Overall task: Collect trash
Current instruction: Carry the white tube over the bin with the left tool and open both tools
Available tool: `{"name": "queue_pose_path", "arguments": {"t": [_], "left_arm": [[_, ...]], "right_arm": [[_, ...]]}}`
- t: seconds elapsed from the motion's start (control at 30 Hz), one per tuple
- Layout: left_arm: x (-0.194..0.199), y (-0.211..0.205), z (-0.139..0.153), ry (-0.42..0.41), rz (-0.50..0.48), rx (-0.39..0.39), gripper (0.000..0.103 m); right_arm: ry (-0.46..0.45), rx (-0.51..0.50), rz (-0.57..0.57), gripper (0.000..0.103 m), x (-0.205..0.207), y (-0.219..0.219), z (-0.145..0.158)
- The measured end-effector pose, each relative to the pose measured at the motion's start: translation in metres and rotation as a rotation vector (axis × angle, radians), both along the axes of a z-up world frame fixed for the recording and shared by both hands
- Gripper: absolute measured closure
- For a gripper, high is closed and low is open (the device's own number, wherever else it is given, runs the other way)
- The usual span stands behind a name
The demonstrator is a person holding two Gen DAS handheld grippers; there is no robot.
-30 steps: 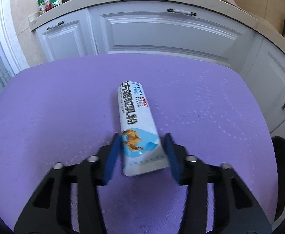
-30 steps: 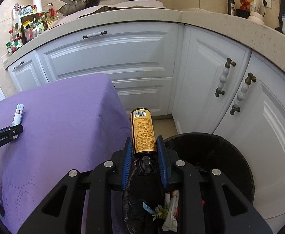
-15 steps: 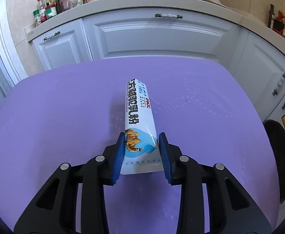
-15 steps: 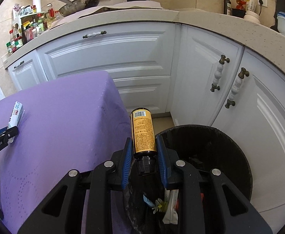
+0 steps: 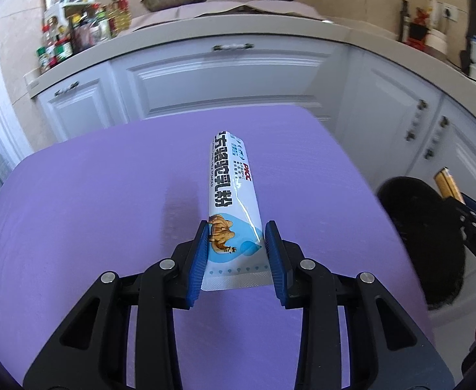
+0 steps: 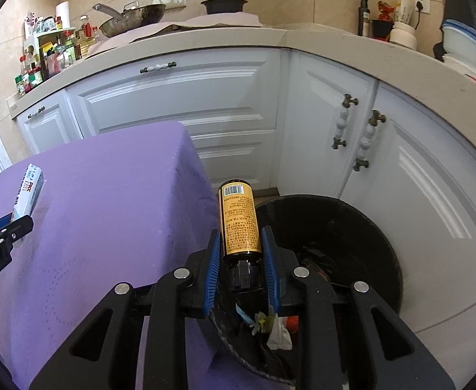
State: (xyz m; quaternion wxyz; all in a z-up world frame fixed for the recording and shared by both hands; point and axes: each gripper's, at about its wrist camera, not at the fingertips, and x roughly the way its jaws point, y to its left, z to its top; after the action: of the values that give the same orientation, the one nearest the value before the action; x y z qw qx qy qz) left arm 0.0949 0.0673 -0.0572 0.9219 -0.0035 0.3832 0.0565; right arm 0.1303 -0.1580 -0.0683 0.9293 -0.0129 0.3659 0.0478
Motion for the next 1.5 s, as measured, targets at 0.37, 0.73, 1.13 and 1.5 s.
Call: {"name": "queue_pose_path", "arguments": {"t": [0.37,0.73,1.13,1.5], "left_arm": [[-0.019,-0.068,0.017,-0.049,-0.170,-0.008,0.069],[-0.019,-0.129,0.024,-0.095,-0.302,-0.009,0.070],[0.009,-0.180,0.006,-0.065,-0.379,0.010,0.069],[0.052,-0.201,-0.015,-0.020,-0.372,0.003,0.062]], "right_arm": [[-0.045,-0.001,-0.094,0.077,-0.030,-0.039,0.018],[-0.079,-0.004,-0.197,0.077,-0.051,-0.076,0.027],[-0.077,0.005,-0.251,0.077,-0.044,-0.101,0.019],[-0.078,0.017,-0.285,0.076,-0.022,-0.112,0.004]]}}
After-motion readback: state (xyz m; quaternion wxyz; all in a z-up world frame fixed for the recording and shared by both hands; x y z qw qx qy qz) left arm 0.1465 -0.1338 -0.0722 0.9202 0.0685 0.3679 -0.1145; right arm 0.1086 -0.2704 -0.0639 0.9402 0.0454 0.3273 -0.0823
